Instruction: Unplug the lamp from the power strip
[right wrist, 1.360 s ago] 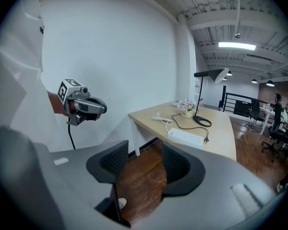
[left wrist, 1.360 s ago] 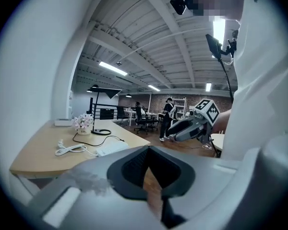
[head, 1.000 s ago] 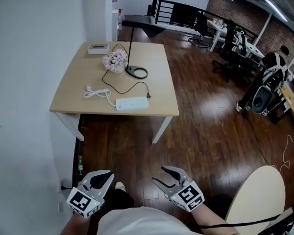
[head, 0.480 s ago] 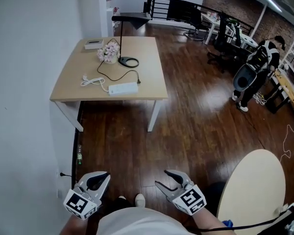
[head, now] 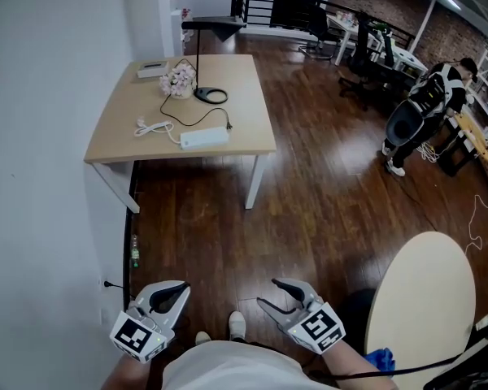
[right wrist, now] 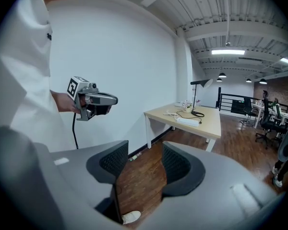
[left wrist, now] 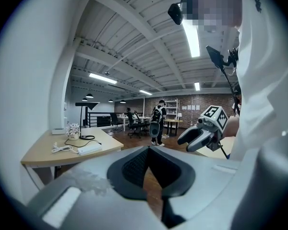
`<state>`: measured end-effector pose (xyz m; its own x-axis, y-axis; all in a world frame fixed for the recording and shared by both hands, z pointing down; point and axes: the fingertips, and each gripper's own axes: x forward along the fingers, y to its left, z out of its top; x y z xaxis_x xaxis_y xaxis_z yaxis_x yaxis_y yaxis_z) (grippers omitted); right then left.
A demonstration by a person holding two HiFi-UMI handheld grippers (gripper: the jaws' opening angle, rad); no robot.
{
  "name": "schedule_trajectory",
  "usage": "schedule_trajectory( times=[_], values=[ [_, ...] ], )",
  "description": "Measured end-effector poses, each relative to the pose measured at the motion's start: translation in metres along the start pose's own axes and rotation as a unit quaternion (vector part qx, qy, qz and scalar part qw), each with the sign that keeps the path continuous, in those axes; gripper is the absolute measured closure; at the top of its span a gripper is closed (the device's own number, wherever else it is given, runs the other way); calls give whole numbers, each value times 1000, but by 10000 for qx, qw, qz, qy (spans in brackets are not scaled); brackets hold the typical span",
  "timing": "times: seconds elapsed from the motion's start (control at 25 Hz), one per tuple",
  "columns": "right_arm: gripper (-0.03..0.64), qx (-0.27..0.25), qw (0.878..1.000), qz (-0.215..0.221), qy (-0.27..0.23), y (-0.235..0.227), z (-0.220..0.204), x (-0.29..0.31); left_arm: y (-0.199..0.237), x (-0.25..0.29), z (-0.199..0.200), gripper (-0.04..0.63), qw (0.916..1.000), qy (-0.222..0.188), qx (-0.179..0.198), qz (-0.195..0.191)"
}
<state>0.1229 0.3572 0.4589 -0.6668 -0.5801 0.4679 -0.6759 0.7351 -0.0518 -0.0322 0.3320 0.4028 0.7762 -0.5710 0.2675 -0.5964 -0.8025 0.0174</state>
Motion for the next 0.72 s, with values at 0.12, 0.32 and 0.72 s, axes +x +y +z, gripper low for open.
schedule_trajectory(
  times=[0.12, 0.32, 0.72],
  values=[
    [392, -21, 10000, 2, -4, 14, 7, 8, 1, -16, -5, 591, 10000, 17, -13, -26],
    [393, -74, 10000, 57, 5, 38, 18, 20, 5, -44, -17, 591, 9999, 146, -31, -21],
    [396, -187, 9998, 90, 80, 80, 33, 46, 17, -88, -28, 591, 9999, -28, -64, -85]
  ],
)
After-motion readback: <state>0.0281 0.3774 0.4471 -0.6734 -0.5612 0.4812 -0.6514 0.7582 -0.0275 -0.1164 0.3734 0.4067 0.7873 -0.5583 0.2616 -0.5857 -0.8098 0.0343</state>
